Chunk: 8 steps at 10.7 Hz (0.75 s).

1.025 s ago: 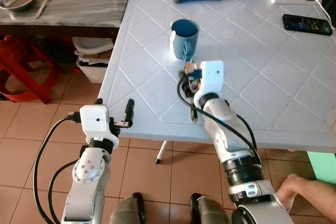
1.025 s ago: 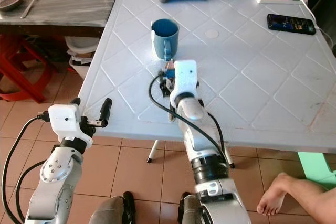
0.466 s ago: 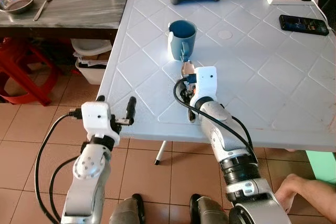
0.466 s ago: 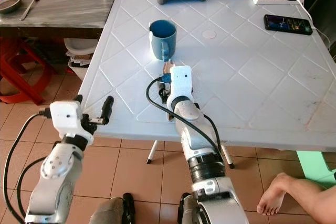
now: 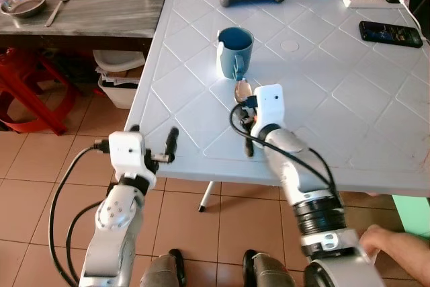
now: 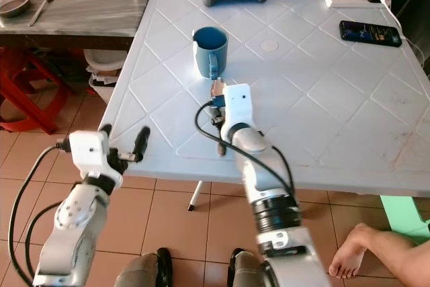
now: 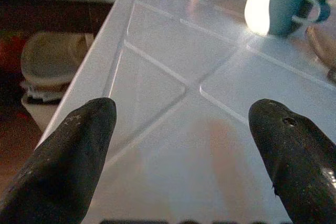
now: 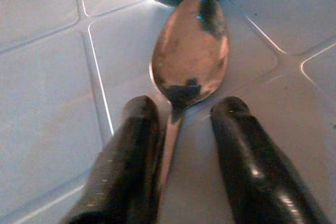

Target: Setting the table

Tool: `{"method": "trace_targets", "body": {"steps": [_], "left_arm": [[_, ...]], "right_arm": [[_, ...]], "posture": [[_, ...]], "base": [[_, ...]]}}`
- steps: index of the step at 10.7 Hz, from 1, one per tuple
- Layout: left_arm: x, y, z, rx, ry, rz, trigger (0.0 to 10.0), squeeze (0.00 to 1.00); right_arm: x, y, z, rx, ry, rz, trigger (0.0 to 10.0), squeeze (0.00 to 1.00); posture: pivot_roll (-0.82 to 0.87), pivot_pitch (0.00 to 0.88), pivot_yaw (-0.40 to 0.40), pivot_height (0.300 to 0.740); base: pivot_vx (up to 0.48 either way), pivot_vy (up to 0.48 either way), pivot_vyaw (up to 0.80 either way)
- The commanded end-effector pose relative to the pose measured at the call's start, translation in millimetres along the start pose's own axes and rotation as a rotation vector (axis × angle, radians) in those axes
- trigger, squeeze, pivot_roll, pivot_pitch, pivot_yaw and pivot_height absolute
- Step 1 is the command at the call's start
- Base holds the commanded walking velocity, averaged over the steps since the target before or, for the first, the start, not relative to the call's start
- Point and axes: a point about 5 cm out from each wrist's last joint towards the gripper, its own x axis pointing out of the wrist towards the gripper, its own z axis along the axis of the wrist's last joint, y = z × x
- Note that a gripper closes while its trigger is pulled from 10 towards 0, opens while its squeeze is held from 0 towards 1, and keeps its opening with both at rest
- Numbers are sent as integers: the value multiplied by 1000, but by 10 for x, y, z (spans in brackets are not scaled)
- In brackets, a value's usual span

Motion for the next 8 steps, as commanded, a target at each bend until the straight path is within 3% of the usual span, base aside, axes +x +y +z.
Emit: {"method": "trace_targets", "body": {"steps": [1,3,8], "left_arm": [[-36,-7,-45,-5,31,-34,10000,0],[-133,-130,-37,-14,27,-198,10000,0],[-109,-56,-42,5,44,-171,10000,0]], "right_arm": [[-38,-1,-575,47,263,16,0,0],[-83,-125,-670,44,293,-9,0,0],[-220,-125,-833,162,317,-45,0,0]], "posture": [[27,194,34,740],[33,190,30,740],[20,185,51,740]], "base": [[0,0,0],[0,0,0],[0,0,0]]}}
